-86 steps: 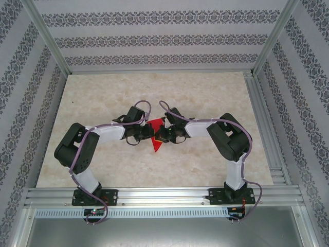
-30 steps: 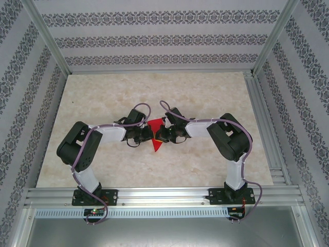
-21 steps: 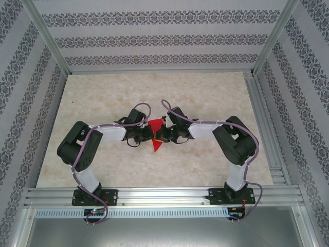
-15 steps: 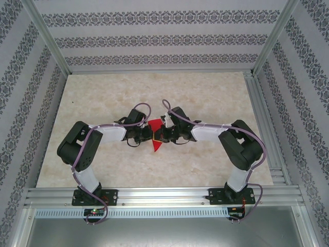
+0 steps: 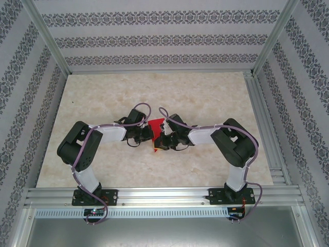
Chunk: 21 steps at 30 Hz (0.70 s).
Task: Fold a paper plane with a square sheet of paper (pick it up from the middle)
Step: Third fold the triangle at the center of the table.
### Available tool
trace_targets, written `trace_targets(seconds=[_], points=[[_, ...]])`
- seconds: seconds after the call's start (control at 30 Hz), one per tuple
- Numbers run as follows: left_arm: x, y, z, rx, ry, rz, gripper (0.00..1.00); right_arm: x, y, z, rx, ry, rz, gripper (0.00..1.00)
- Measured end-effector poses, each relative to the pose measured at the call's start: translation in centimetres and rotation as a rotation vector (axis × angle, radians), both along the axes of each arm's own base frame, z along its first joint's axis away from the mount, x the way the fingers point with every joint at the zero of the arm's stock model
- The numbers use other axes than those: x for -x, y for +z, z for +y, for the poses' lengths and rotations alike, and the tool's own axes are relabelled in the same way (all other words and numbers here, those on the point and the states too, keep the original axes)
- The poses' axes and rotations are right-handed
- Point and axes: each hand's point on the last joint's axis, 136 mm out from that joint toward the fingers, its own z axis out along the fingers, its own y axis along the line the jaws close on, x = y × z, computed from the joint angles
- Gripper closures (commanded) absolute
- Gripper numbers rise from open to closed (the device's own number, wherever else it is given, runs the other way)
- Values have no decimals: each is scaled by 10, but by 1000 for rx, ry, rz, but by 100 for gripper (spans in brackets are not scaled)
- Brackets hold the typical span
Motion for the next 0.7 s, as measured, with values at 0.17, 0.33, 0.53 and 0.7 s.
trace_targets(seconds=[0.17, 0.33, 0.53, 0.7], points=[[0, 0, 0, 0, 0, 0, 100, 1, -4, -1, 7, 0, 8, 96], [0, 0, 0, 0, 0, 0, 100, 0, -4, 0, 6, 0, 7, 96], [0, 0, 0, 0, 1, 0, 100, 1, -9, -2, 18, 1, 11, 96], [0, 0, 0, 0, 0, 0, 100, 1, -10, -2, 33, 5, 9, 95]])
